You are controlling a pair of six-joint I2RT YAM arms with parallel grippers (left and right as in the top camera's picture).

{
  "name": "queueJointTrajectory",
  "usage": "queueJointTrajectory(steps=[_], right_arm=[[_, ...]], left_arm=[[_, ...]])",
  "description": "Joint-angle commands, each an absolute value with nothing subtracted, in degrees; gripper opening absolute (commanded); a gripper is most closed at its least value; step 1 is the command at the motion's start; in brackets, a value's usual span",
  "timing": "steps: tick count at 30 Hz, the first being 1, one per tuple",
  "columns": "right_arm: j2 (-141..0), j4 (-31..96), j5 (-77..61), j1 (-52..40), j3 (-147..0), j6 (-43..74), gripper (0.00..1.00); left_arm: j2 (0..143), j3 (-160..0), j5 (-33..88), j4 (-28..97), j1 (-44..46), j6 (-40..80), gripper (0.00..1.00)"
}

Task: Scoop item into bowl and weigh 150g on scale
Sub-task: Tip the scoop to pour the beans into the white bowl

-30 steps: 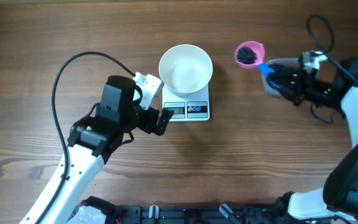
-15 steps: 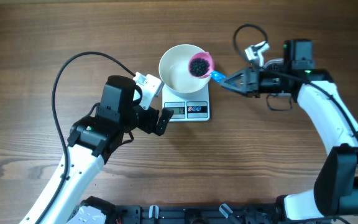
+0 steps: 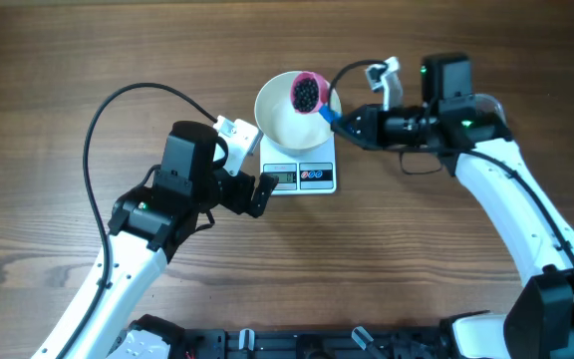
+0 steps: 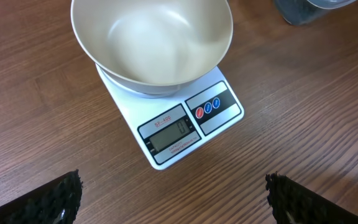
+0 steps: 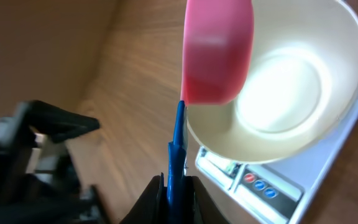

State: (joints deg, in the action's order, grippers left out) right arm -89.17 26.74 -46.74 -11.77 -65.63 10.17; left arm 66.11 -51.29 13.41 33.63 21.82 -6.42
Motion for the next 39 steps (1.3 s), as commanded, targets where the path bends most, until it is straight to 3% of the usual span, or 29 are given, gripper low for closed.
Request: queueJointTrajectory(steps=[1, 24, 39], right_arm=[[-88.27, 25.5, -39.42, -13.91, -66.89, 2.46, 0.04], [-88.27, 23.14, -14.57, -22.35, -66.89, -15.07, 0.04], [-87.2, 22.72, -6.76, -23.86, -66.89, -23.09, 0.04]], left_arm=[[66.54, -50.98, 13.89, 33.65, 22.02, -7.25, 1.0], [66.54, -50.98, 13.91, 33.65, 22.02, -7.25, 1.0], [66.54, -50.98, 13.91, 33.67, 22.02, -7.25, 1.0]])
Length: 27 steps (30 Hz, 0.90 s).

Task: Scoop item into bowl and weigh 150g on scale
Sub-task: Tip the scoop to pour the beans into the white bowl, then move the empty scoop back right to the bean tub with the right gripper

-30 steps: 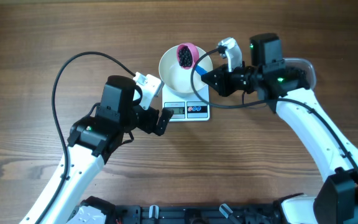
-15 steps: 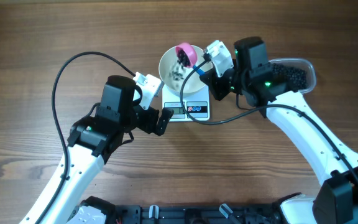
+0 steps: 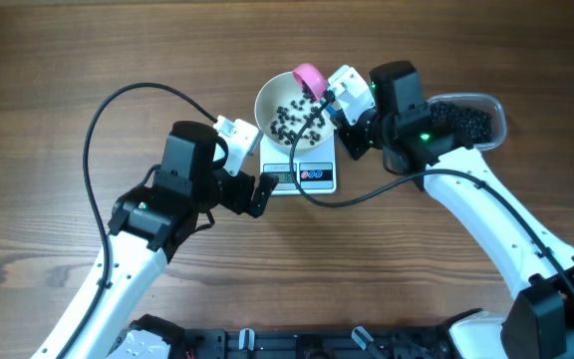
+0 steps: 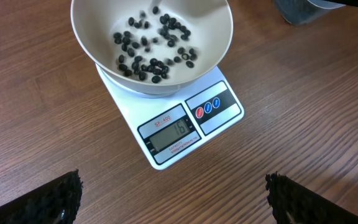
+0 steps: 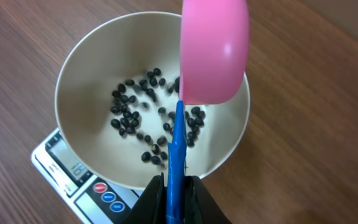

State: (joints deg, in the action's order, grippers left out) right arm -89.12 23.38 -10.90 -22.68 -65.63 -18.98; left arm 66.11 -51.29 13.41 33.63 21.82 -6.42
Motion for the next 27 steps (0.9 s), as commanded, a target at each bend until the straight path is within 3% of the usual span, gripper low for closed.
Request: queueJointTrajectory(steps=[1, 13, 21, 27], right_arm=[[-87.09, 22.55, -6.15, -24.21, -66.89, -23.79, 0.04], [-85.3, 21.61, -2.83, -26.2, -66.89, -25.28, 0.04], [-84.6, 22.59, -2.85, -26.17, -66.89, -3.16, 0.04], [-80.53, 24.18, -1.21, -21.54, -66.92, -1.5, 0.04]], left_arm=[[66.54, -50.98, 13.91, 33.65, 22.02, -7.25, 1.0], [66.54, -50.98, 13.91, 33.65, 22.02, -7.25, 1.0], [66.54, -50.98, 13.91, 33.65, 22.02, -7.25, 1.0], [66.54, -50.98, 13.91, 33.67, 22.02, -7.25, 1.0]])
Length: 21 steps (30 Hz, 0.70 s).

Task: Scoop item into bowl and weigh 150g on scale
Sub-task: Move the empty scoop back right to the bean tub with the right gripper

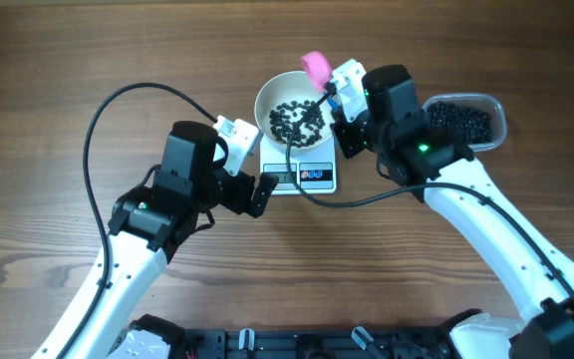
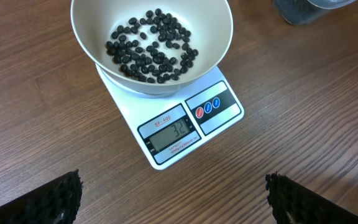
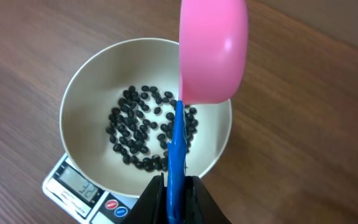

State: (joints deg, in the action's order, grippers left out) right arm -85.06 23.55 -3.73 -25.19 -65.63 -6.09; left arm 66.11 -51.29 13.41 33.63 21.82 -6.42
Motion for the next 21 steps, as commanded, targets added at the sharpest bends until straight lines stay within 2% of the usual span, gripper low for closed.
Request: queueJointTrajectory(steps=[1, 6, 10, 16, 21], right_arm=[[-79.4, 24.71, -1.08, -19.57, -66.92, -1.48, 0.04], [-75.35, 29.21, -1.45, -7.07, -66.89, -1.65, 0.04], [-75.4, 35.31, -1.28, 2.02, -66.89, -6.83, 0.04], [-76.51, 38.92, -1.32, 9.72, -66.85, -8.82, 0.04], [-77.54, 40.77, -1.3, 11.11, -66.39, -9.04, 0.04]], left_arm=[[66.54, -50.98, 13.91, 33.67, 22.02, -7.25, 1.0], [66.54, -50.98, 13.89, 33.65, 22.02, -7.25, 1.0], [66.54, -50.98, 13.91, 33.65, 22.02, -7.25, 1.0], [66.54, -50.98, 13.91, 33.67, 22.02, -7.25, 1.0], [66.54, -50.98, 13.91, 33.67, 22.02, -7.25, 1.0]])
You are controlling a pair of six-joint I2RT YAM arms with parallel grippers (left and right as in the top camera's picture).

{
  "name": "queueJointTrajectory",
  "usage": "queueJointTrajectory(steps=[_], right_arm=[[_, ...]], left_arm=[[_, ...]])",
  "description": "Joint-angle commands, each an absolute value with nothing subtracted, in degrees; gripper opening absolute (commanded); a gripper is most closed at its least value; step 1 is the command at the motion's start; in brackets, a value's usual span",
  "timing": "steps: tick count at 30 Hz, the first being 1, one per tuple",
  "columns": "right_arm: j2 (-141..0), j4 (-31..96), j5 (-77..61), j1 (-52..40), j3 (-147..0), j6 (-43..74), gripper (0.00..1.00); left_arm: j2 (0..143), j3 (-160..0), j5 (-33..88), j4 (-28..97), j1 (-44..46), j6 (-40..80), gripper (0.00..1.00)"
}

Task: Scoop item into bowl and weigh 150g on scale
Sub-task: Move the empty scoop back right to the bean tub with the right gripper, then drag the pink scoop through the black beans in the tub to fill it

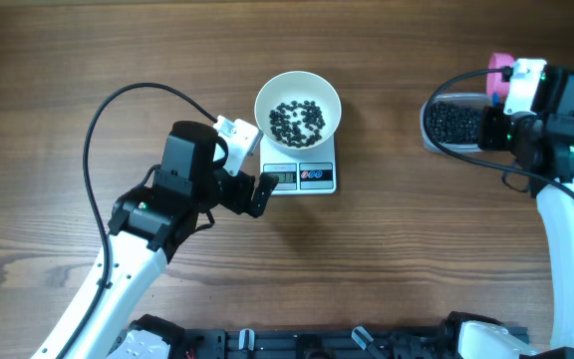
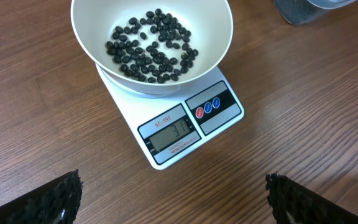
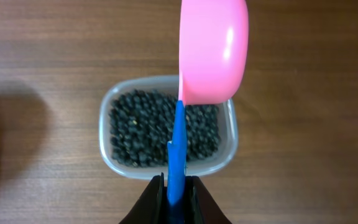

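Note:
A white bowl (image 1: pixel 268 93) holding black beans (image 2: pixel 151 45) sits on the white scale (image 1: pixel 307 178), whose display (image 2: pixel 172 133) reads about 31. My right gripper (image 3: pixel 175 185) is shut on the blue handle of a pink scoop (image 3: pixel 212 50), held above the clear tub of black beans (image 3: pixel 145 130) at the right of the table (image 1: pixel 446 125). My left gripper (image 2: pixel 173 199) stands open, low over bare wood just in front of the scale, nothing between its fingers.
The black cable (image 1: pixel 118 105) of the left arm loops over the wood left of the scale. The bean tub lies near the table's right edge, well apart from the scale.
My right gripper has moved with the pink scoop from above the bowl to above the bean tub at the right. The scale display changed from 32 to about 31. The left arm has not moved.
The scoop, full of beans, was held over the empty bowl with the scale near zero. Then beans lay in the bowl and the scale showed 16, then 32 with more beans. Now the scoop hangs over the tub.

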State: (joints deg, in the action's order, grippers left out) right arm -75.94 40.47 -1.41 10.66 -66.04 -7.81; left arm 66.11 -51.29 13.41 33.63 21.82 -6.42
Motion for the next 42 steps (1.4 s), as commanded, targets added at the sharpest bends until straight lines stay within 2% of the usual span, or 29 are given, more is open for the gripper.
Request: queueJointTrajectory(steps=[1, 6, 25, 42], right_arm=[[-77.73, 40.75, -1.28, 11.11, -66.13, -9.08, 0.04], [-80.07, 40.75, -0.3, 11.11, -64.36, -12.03, 0.04], [-90.19, 40.18, 2.09, 11.11, -63.31, -11.75, 0.04], [-90.24, 44.14, -7.27, 11.11, -63.24, -15.03, 0.04]], left_arm=[[66.54, -50.98, 13.91, 33.67, 22.02, -7.25, 1.0], [66.54, -50.98, 13.91, 33.67, 22.02, -7.25, 1.0], [66.54, -50.98, 13.91, 33.67, 22.02, -7.25, 1.0], [66.54, -50.98, 13.91, 33.67, 22.02, -7.25, 1.0]])
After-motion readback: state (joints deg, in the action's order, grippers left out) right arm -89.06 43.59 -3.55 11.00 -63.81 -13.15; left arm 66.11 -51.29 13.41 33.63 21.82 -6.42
